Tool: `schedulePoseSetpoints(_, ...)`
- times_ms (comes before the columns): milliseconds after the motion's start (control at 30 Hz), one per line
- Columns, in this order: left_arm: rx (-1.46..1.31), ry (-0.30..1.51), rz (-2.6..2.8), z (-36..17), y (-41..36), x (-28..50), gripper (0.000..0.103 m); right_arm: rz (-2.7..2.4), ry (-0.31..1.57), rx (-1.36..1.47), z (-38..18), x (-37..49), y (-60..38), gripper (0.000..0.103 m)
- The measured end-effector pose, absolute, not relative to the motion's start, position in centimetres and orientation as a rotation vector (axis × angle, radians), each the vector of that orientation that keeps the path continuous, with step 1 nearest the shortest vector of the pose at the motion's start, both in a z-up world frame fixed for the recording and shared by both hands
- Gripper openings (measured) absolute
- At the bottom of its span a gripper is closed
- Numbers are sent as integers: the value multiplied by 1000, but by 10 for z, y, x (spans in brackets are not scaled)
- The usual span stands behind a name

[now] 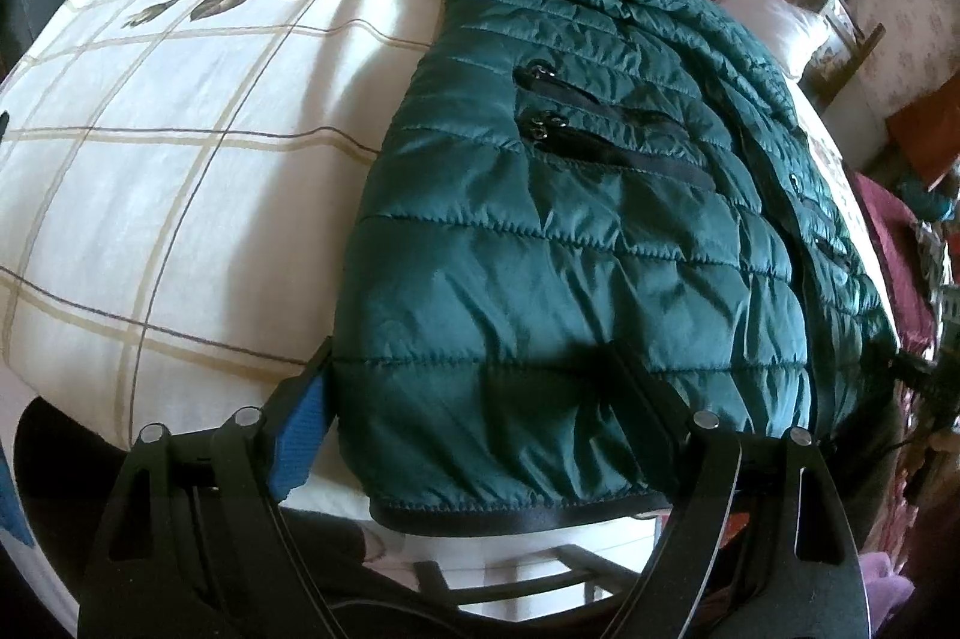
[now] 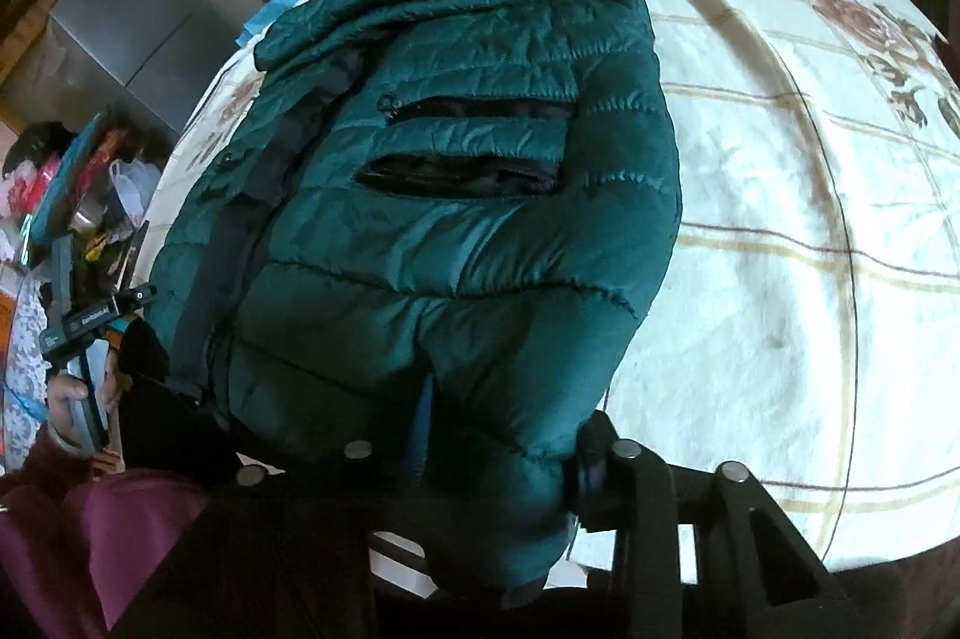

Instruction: Fold large clothes

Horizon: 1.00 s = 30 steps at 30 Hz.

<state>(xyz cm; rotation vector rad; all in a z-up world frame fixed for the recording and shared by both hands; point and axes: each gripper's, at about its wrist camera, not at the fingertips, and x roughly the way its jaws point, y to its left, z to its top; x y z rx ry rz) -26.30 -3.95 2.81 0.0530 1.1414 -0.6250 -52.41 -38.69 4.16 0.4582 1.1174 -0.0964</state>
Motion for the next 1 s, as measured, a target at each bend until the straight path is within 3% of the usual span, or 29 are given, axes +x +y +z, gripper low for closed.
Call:
schedulePoseSetpoints(133, 52, 1128, -647, 32, -38, -265, 41, -94, 1088, 452, 47, -522, -387, 23)
schedulePoseSetpoints(233, 67, 1100, -651, 42, -37, -264, 18, -80, 1048, 467, 59, -521, -391, 19)
schedulePoseSetpoints(367, 7, 1050, -696, 70, -33, -258, 12, -59, 987, 486, 79, -517, -398, 18)
schedulePoseSetpoints(633, -95, 936, -713, 120, -37, -232, 12, -50, 820, 520, 130, -493, -420, 17)
schedulePoseSetpoints(1000, -194, 793, -670, 169, -75, -162, 12, -143, 729, 508, 166, -430, -466, 17)
